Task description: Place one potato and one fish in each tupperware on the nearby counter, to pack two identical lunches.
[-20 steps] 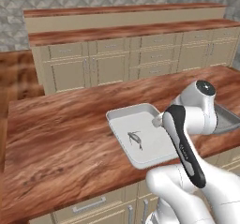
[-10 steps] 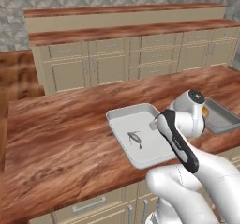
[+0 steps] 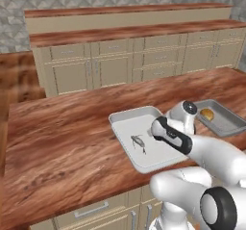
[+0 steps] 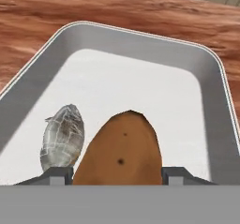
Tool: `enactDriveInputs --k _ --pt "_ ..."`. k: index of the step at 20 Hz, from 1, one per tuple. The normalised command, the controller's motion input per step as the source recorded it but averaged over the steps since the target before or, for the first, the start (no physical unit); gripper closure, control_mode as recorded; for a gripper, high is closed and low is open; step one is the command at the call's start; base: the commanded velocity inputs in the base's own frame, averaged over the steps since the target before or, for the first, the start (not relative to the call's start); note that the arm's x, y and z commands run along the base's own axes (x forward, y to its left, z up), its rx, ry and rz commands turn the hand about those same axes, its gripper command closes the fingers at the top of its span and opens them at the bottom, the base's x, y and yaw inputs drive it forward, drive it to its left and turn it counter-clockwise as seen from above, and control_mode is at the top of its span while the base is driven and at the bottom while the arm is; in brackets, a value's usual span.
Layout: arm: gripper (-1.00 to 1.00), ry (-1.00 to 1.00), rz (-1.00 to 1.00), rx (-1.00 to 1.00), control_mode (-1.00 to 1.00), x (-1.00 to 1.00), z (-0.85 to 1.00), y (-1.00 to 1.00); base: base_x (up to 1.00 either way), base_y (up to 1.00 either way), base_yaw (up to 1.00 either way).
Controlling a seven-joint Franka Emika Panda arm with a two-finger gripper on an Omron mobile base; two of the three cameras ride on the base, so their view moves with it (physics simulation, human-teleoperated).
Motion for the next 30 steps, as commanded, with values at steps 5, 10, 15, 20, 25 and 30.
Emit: enactDriveInputs --k 5,10,15,20,25,30 --pt "-1.00 0.03 0.02 0.00 -1.00 0.69 -0.43 0.02 0.00 0.00 0.00" --pt "-1.00 0.06 0.01 -0.01 -1.00 0.44 -0.21 0.07 0.00 0.00 0.00" --pt "-1.00 0.02 0.02 0.00 -1.00 -0.04 0.71 0.00 0.00 0.00 0.00" --pt "-1.00 0.05 0.01 -0.01 -1.00 -0.36 1.00 0.00 0.00 0.00 0.00" --pt "-1.00 0.13 0.00 -0.02 -1.00 -0.84 1.00 -0.04 0.00 0.00 0.00" --pt "-1.00 0.11 0.00 0.00 -1.00 -0.99 0.96 -0.37 0.00 0.00 0.00"
